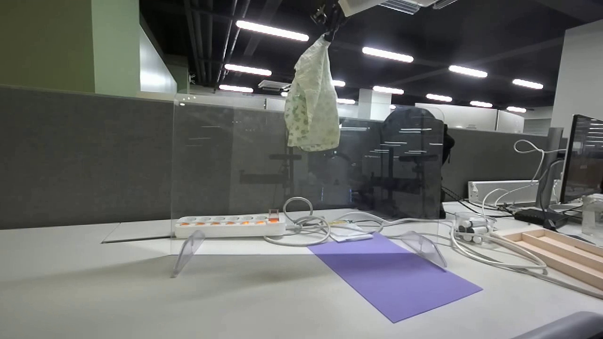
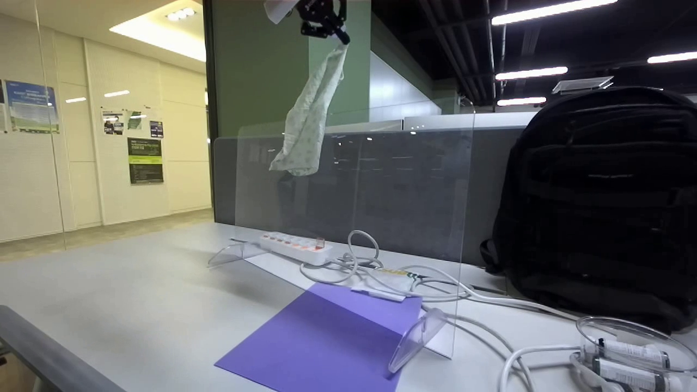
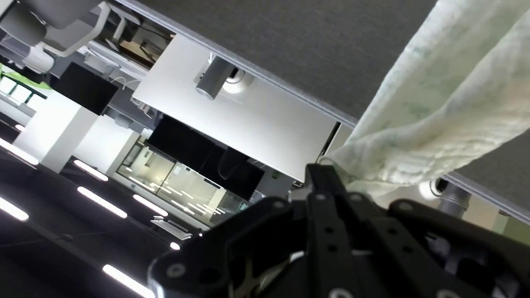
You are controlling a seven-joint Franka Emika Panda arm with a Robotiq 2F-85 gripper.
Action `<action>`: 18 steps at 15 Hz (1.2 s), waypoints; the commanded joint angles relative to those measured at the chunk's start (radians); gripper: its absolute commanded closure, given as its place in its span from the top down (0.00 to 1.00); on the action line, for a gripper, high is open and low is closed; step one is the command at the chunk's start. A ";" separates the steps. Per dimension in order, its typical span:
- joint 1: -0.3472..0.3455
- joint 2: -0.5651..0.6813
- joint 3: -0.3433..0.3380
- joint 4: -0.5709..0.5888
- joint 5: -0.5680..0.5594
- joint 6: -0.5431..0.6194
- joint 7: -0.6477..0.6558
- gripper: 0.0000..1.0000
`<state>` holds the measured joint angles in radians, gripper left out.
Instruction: Hang the cloth on the object
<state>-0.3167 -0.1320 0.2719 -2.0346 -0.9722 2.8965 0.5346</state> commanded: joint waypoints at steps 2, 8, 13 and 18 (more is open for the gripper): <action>-0.039 0.082 0.013 0.051 -0.138 -0.039 0.161 0.00; -0.025 0.155 0.015 0.049 -0.157 -0.064 0.221 0.00; -0.021 0.191 0.009 0.067 -0.187 -0.084 0.279 0.00; -0.023 0.225 -0.003 0.092 -0.250 -0.121 0.381 0.00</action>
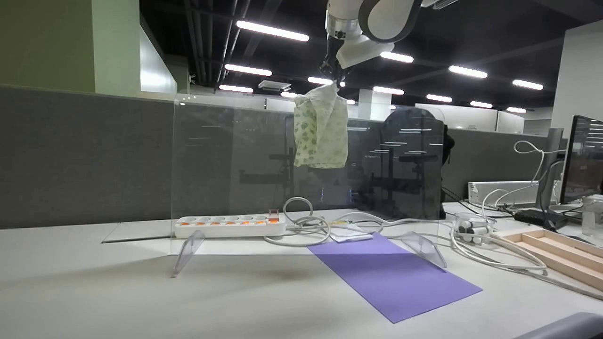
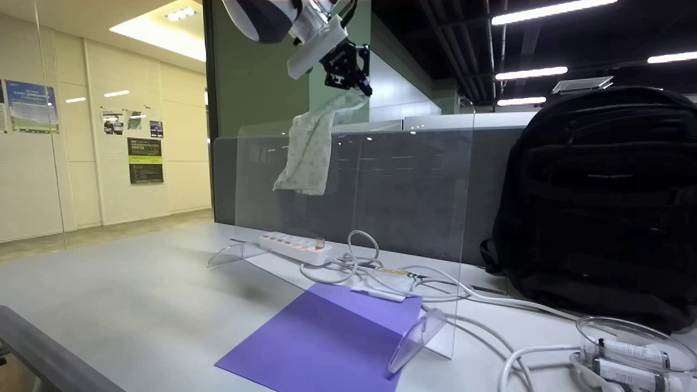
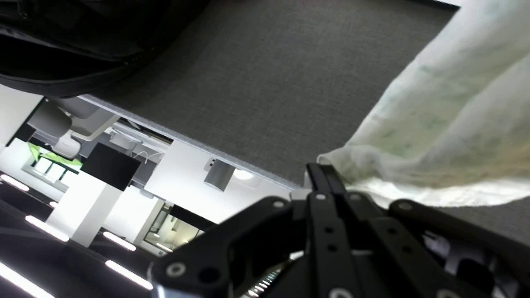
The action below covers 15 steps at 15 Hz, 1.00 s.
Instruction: Hang the cloth on the object
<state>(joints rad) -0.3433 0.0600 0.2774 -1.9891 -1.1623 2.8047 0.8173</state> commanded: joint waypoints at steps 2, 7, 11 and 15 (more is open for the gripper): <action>0.003 0.045 -0.013 0.057 -0.082 -0.043 0.150 0.00; -0.002 0.040 -0.012 0.027 -0.040 -0.028 0.107 0.00; 0.000 0.038 0.006 0.016 0.095 -0.027 0.079 0.00; -0.001 0.048 0.012 0.016 0.181 -0.048 0.041 0.27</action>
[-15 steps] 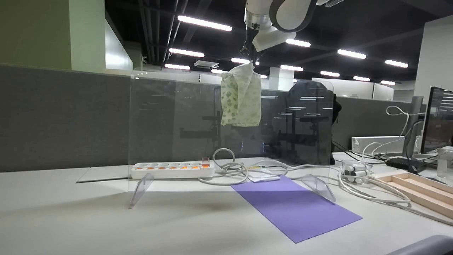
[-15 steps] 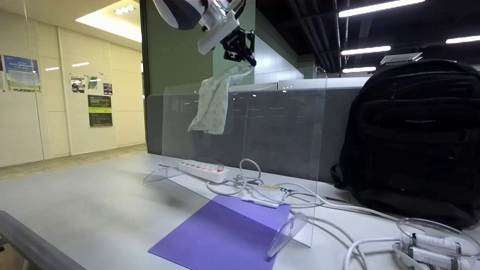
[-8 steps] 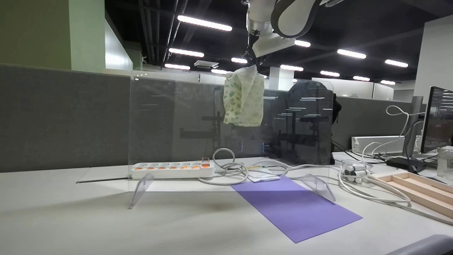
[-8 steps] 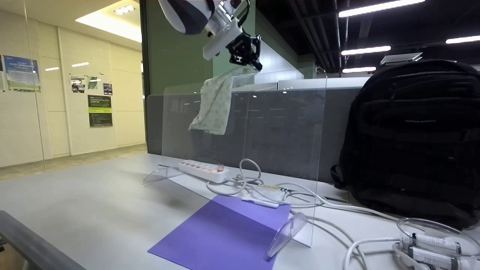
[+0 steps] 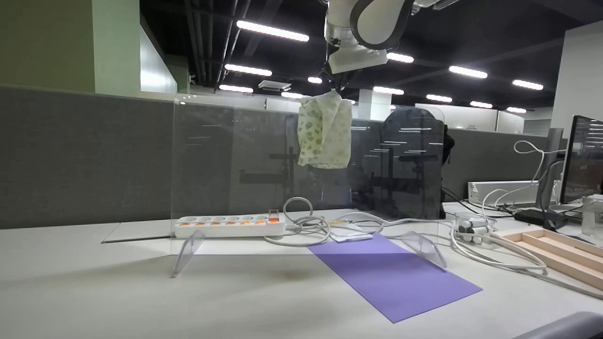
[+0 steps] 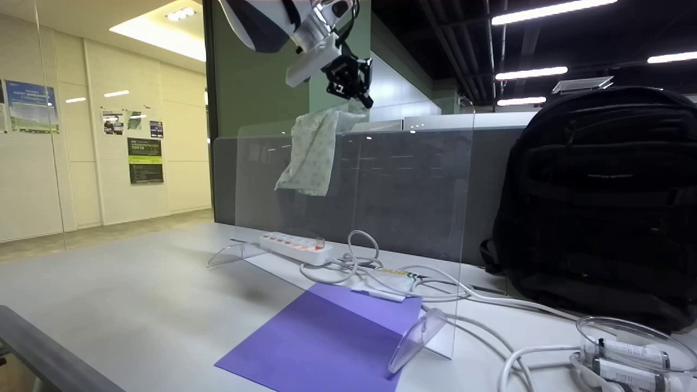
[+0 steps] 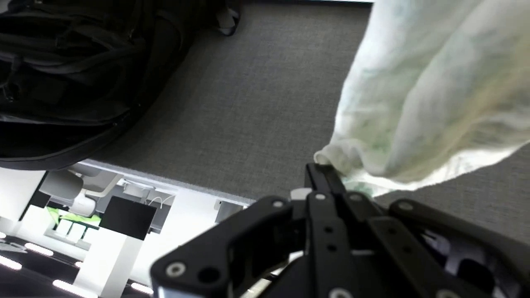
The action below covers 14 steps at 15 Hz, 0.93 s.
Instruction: Hang the cloth on the object
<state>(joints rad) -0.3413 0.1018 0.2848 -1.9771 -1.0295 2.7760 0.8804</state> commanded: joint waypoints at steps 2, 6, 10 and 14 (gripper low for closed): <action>-0.003 0.008 0.003 0.007 0.072 -0.025 -0.033 0.40; 0.002 -0.001 0.001 0.013 0.051 -0.021 -0.024 0.66; 0.006 -0.021 -0.001 0.015 -0.006 0.006 -0.029 0.94; 0.005 -0.052 0.005 0.004 -0.008 0.078 -0.068 1.00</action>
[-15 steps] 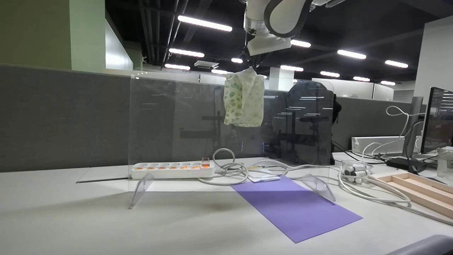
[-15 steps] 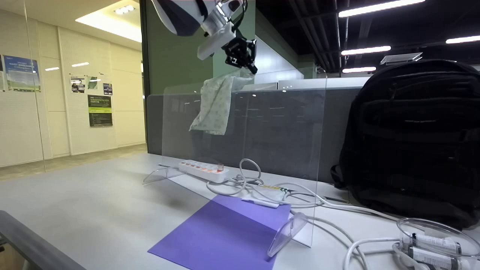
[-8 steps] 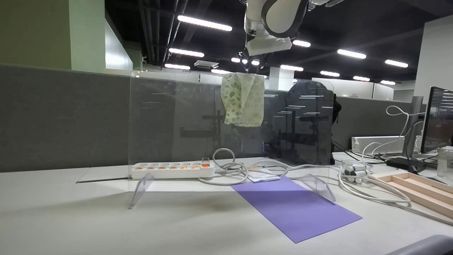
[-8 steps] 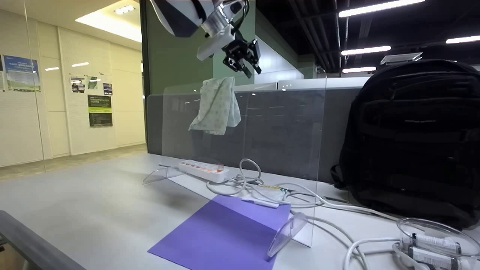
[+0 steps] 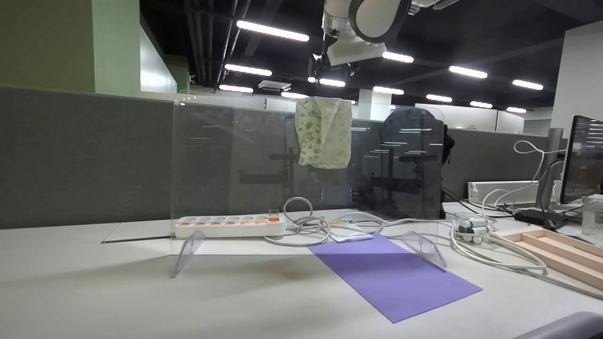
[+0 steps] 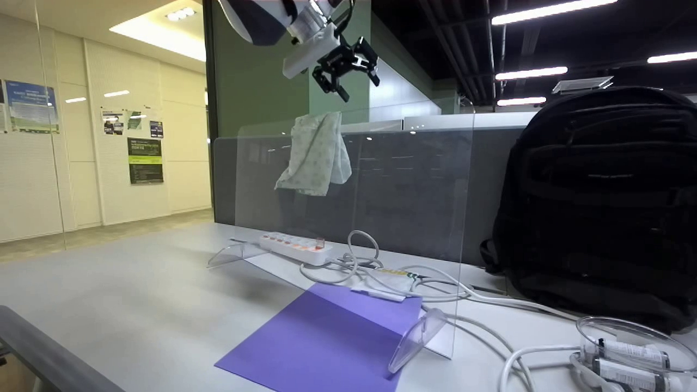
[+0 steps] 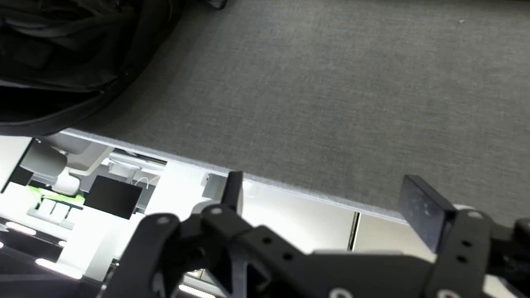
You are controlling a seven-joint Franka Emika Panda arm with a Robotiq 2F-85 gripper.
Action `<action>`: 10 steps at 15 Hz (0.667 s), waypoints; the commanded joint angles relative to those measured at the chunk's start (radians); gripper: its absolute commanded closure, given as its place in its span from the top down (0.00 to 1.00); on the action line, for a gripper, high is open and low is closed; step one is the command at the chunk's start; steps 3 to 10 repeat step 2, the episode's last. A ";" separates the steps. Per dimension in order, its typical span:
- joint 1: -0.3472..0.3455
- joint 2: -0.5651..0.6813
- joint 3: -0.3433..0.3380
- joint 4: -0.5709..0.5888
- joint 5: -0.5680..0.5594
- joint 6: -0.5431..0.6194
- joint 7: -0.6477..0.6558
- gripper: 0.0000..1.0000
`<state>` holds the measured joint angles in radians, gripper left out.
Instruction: Hang the cloth on the object
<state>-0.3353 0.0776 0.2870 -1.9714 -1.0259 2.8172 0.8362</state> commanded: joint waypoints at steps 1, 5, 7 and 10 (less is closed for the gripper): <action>-0.001 -0.034 0.004 -0.004 -0.007 0.052 -0.037 1.00; -0.002 -0.040 0.006 -0.007 0.003 0.059 -0.056 1.00; -0.002 -0.040 0.006 -0.007 0.003 0.059 -0.056 1.00; -0.002 -0.040 0.006 -0.007 0.003 0.059 -0.056 1.00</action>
